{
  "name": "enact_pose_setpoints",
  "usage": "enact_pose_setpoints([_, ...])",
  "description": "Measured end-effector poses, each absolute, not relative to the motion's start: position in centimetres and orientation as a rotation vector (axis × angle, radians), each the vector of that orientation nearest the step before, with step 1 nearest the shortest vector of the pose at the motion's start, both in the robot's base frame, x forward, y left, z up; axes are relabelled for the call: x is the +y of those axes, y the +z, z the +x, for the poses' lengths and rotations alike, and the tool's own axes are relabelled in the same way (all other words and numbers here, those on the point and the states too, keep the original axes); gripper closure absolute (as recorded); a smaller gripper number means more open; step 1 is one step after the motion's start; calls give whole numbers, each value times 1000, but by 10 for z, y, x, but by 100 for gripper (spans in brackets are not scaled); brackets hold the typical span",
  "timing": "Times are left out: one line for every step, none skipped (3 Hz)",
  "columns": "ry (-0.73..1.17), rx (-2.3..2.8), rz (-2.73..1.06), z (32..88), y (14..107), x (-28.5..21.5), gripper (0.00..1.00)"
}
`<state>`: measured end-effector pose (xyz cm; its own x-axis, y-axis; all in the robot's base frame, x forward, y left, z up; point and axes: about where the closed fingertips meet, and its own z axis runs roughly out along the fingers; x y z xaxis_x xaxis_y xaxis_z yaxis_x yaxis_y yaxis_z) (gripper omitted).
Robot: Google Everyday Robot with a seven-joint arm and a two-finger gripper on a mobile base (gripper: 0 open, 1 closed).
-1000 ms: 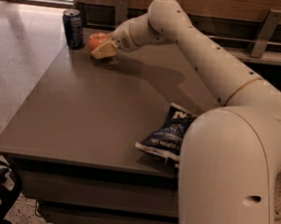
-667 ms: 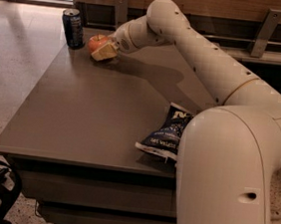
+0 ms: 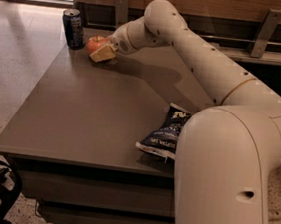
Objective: Move apple near pepsi can
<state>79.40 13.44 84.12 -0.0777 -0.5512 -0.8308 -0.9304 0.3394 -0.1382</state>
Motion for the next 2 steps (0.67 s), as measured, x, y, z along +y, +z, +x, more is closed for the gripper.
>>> enact_pose_setpoints([562,1750,-1328,793,839,137,36])
enact_pose_setpoints([567,1750,-1332,793,836,140,13])
